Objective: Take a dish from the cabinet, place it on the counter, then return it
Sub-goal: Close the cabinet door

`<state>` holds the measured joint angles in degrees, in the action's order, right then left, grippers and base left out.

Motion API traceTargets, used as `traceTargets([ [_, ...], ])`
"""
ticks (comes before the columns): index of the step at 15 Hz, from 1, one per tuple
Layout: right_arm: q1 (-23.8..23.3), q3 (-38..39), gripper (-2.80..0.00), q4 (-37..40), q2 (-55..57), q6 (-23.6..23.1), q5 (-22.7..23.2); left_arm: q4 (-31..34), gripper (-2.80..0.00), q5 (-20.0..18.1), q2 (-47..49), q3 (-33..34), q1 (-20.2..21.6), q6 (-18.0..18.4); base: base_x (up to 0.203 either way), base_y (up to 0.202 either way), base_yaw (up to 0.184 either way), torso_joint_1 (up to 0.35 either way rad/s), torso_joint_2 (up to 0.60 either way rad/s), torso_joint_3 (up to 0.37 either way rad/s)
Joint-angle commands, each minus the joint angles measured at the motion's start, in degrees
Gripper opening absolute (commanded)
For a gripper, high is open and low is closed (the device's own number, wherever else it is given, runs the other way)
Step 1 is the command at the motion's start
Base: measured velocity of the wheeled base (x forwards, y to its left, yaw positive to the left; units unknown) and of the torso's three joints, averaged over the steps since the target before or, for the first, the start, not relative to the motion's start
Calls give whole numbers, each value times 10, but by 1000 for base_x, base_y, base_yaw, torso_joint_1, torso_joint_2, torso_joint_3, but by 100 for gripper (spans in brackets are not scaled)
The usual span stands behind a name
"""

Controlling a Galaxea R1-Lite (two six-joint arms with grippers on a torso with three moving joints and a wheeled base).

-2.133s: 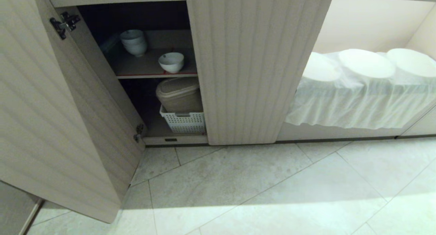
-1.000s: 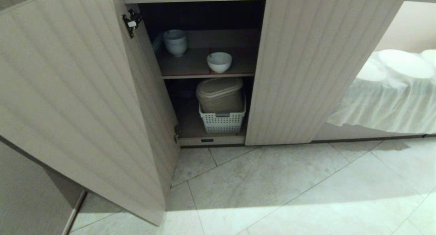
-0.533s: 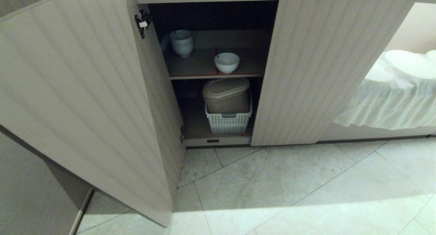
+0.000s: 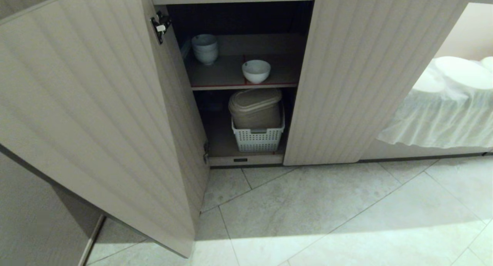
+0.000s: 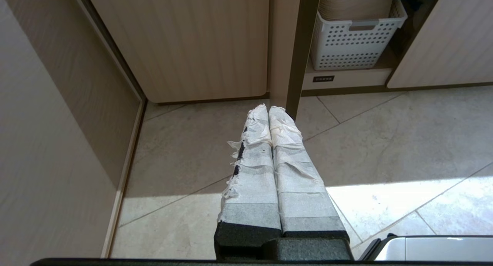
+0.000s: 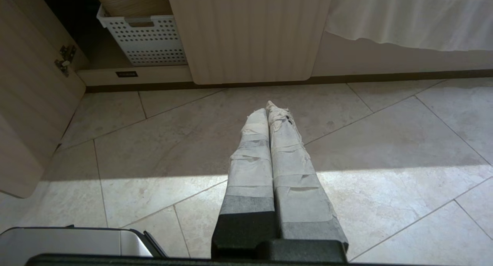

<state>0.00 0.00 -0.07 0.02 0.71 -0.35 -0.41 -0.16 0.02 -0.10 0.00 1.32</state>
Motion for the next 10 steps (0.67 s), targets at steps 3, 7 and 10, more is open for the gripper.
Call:
traceTargets([
  [3,1,0,-280,0,0,0,0,0,-280,0,0,0,0,0,0,0,0,0,0,0],
  [7,0,0,-280,0,0,0,0,0,-280,0,0,0,0,0,0,0,0,0,0,0],
  [10,0,0,-280,0,0,0,0,0,-280,0,0,0,0,0,0,0,0,0,0,0],
])
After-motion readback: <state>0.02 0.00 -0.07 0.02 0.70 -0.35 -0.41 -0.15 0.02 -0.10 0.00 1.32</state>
